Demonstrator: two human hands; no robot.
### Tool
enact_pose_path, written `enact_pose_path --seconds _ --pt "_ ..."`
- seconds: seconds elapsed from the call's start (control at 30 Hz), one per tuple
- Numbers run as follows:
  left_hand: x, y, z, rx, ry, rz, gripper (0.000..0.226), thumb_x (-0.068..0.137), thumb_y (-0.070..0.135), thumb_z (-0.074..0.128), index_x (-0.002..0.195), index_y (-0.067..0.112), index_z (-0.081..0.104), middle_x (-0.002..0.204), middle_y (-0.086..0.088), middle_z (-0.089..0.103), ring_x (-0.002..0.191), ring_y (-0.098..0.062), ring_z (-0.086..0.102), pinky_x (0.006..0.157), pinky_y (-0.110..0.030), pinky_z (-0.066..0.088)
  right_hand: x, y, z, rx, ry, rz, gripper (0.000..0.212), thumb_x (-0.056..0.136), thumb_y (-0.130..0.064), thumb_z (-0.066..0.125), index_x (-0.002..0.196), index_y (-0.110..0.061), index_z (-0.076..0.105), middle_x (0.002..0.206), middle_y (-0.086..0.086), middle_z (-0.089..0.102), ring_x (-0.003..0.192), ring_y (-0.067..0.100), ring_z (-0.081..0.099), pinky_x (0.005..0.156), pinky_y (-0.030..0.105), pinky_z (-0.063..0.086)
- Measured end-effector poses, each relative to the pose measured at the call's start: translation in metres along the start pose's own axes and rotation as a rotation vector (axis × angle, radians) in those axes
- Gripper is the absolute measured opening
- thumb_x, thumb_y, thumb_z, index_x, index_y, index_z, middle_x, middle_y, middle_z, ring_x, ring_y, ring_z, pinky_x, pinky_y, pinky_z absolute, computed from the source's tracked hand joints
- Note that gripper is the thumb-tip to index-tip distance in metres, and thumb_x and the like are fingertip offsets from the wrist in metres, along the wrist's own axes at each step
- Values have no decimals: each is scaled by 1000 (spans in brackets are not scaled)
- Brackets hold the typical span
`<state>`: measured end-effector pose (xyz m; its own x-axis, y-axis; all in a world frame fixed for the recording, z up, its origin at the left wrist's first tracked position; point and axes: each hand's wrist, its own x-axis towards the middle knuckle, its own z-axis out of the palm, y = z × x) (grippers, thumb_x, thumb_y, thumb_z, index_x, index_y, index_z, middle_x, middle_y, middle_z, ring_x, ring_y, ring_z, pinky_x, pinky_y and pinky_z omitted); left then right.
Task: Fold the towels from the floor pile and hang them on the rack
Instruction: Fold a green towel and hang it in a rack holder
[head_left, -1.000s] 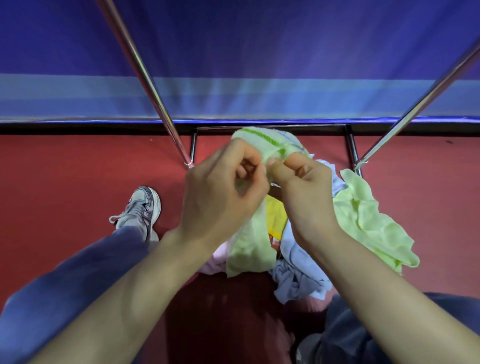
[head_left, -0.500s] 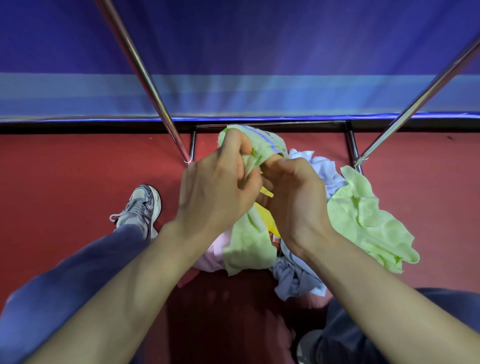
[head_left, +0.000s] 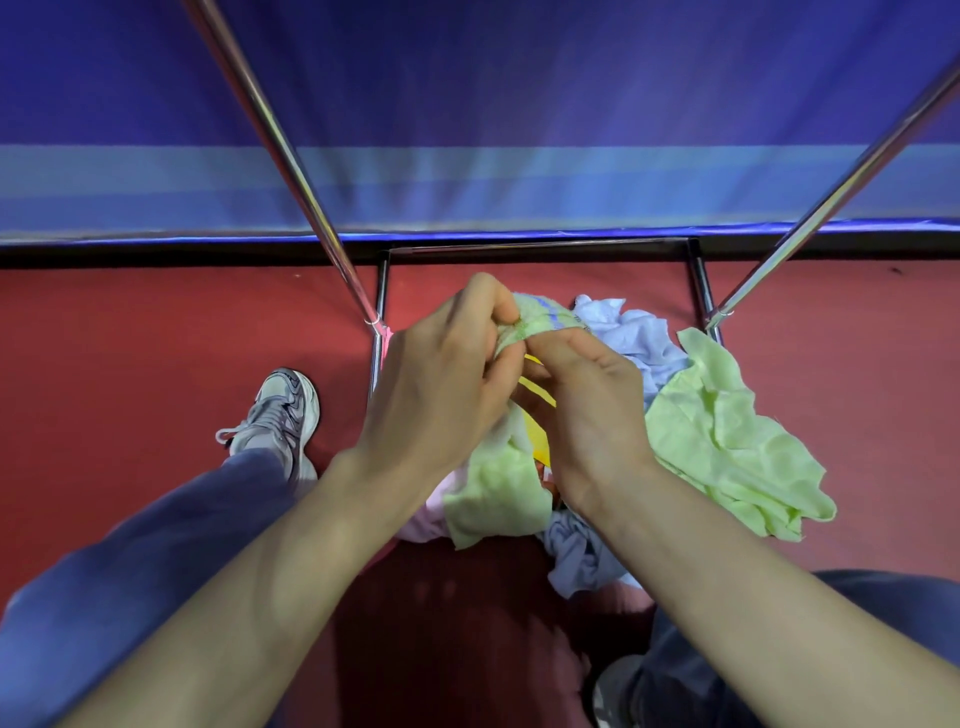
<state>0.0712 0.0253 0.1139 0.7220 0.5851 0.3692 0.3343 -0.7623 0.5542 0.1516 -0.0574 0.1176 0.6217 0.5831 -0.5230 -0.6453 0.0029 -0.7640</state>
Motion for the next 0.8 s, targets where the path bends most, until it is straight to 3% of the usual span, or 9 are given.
enact_pose_path --seconds 0.07,0.17,0.27,0.37,0.57,0.7,0.8 --pt "0 1 0 -8 13 -7 17 80 11 63 96 12 58 67 9 47 59 -21 48 57 -41 48 2 0 -2 12 27 11 27 86 5 58 63 -9 59 63 8 57 62 17 56 69 30 56" --pt "3 -1 -3 -32 67 -81 14 80 12 65 92 14 58 62 5 48 57 -15 47 60 -39 47 4 5 -2 -58 96 -44 16 84 2 62 70 -4 67 73 14 61 73 22 57 75 37 52" --pt "8 -6 -5 -33 139 -178 16 80 13 71 84 12 56 57 4 48 57 -14 48 62 -38 45 2 10 0 -182 143 -157 13 84 -1 67 72 -2 72 70 9 65 71 14 57 75 32 51" --pt "9 -6 -5 -9 115 -151 19 77 11 72 79 13 53 56 4 50 56 -15 50 59 -39 46 -2 12 0 -226 146 -240 13 83 -1 70 72 -7 75 75 10 73 71 8 61 77 27 52" --pt "5 -1 -6 67 37 -9 14 74 10 65 84 14 58 66 4 49 57 -24 51 54 -43 46 2 12 -1 -166 155 -219 8 75 -16 71 69 -12 76 72 8 71 73 21 63 87 53 57" --pt "4 0 -6 102 50 -11 16 74 10 67 85 17 58 70 5 51 59 -25 52 53 -42 47 -3 10 1 43 99 -134 28 85 -9 72 58 -12 65 65 9 55 73 26 49 80 43 50" --pt "1 4 -3 182 31 18 14 74 14 64 85 18 57 72 4 53 62 -30 56 50 -41 48 -3 9 1 104 112 -71 23 86 -11 74 79 9 67 74 15 58 73 24 55 75 38 52"
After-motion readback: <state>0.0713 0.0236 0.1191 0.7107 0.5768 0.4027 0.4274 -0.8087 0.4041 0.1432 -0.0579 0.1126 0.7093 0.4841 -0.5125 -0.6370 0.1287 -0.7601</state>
